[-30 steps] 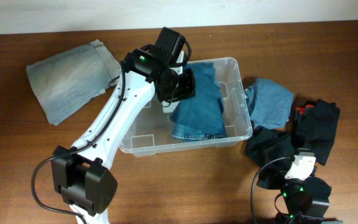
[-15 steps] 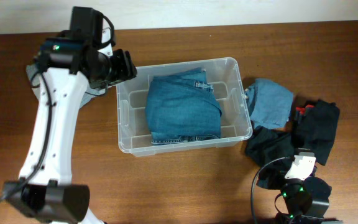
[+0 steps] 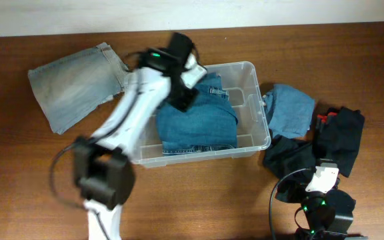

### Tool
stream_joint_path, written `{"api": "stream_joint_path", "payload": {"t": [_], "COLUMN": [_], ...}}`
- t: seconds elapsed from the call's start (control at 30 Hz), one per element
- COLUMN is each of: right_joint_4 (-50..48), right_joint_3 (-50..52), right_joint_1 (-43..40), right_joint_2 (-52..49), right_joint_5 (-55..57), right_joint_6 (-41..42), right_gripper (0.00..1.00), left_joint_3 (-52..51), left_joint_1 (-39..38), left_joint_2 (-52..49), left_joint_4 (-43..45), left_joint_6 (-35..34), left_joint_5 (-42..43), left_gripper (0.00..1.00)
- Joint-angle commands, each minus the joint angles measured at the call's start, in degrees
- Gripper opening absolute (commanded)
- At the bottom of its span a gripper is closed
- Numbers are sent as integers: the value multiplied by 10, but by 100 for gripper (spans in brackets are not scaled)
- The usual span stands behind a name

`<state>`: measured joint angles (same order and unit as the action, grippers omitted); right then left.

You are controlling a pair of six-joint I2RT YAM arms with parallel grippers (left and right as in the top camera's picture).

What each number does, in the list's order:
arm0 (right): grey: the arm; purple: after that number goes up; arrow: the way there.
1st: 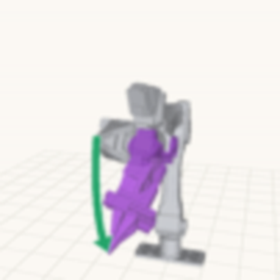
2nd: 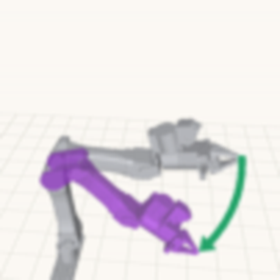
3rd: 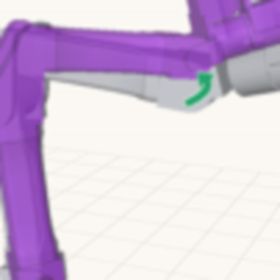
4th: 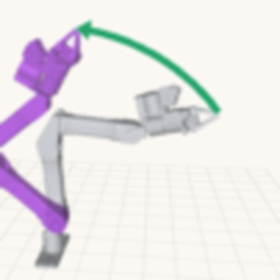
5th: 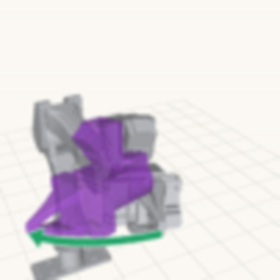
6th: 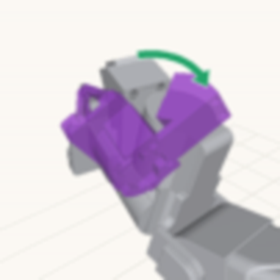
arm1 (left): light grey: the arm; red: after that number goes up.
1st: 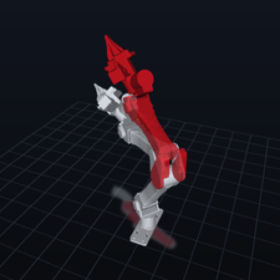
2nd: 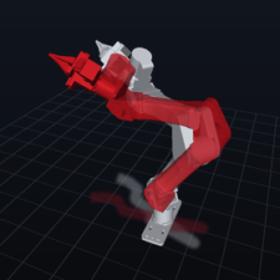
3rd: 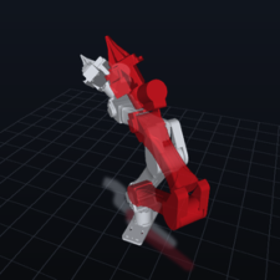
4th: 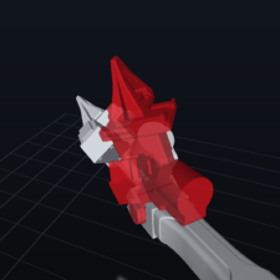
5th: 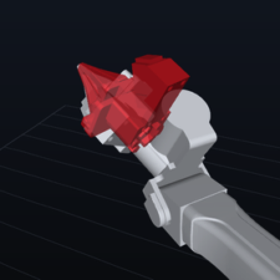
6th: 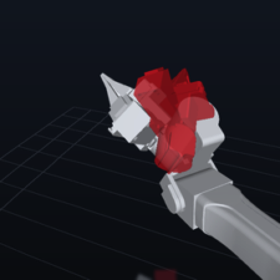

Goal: Pack container
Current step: 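Move the left gripper back and grasp the light-wash denim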

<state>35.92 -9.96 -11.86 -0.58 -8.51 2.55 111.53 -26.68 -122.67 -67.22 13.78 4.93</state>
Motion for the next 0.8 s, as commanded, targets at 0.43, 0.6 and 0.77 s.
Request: {"api": "stream_joint_path", "payload": {"t": [0.43, 0.6, 0.77], "right_joint_4": [-1, -1, -1], "right_joint_3": [0, 0, 0], "right_joint_1": [-1, -1, -1], "right_joint_2": [4, 4, 4], "right_joint_5": [-3, -3, -3], "right_joint_6": [-2, -2, -2], "right_gripper": [99, 99, 98], "left_joint_3": [185, 304, 302], "left_joint_1": [2, 77, 225], "left_joint_2": [-33, 35, 43], "left_joint_4": [-117, -147, -168], "left_joint_6": [-44, -86, -137], "left_joint_5": [-154, -202, -155], "left_gripper": [34, 72, 92]}}
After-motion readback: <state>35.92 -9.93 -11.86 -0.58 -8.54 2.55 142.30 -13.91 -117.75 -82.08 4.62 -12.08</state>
